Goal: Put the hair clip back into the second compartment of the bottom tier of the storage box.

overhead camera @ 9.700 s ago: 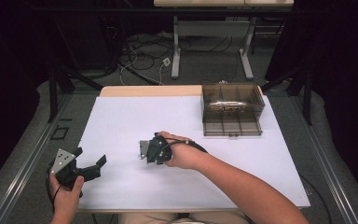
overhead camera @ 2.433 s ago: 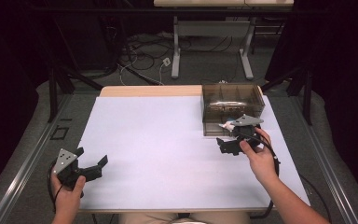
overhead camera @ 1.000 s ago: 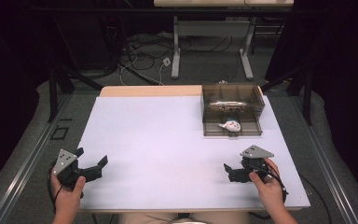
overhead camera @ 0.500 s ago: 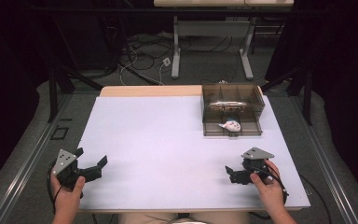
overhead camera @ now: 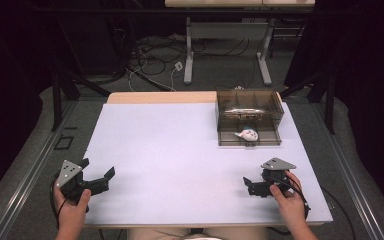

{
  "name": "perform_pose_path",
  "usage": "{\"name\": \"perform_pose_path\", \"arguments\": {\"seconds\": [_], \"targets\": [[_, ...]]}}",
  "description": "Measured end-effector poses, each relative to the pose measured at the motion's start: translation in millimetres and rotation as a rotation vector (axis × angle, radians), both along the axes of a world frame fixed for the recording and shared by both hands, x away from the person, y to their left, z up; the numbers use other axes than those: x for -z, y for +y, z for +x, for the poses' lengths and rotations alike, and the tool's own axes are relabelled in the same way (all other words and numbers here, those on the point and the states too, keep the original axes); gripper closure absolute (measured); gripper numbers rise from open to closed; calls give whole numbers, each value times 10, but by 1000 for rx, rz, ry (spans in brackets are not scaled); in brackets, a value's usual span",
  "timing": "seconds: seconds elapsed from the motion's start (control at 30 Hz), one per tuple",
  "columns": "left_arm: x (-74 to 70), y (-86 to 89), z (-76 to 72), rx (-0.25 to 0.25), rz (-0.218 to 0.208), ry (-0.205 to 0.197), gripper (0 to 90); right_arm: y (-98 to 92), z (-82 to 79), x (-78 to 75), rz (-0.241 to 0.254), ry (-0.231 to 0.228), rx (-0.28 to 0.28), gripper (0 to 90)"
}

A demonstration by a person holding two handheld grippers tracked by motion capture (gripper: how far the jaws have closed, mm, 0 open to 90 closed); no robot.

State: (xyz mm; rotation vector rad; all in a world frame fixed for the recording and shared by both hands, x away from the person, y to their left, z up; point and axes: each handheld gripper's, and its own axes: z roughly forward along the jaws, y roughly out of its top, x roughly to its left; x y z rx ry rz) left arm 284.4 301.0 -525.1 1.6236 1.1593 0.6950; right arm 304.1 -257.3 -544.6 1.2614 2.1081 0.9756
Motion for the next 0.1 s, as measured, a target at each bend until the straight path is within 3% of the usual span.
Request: {"name": "perform_pose_path", "arguments": {"seconds": [0.1], "targets": [[3,-3,3,-2,-3,-2,5,-1,4,-10,7,-3,5,8]]}}
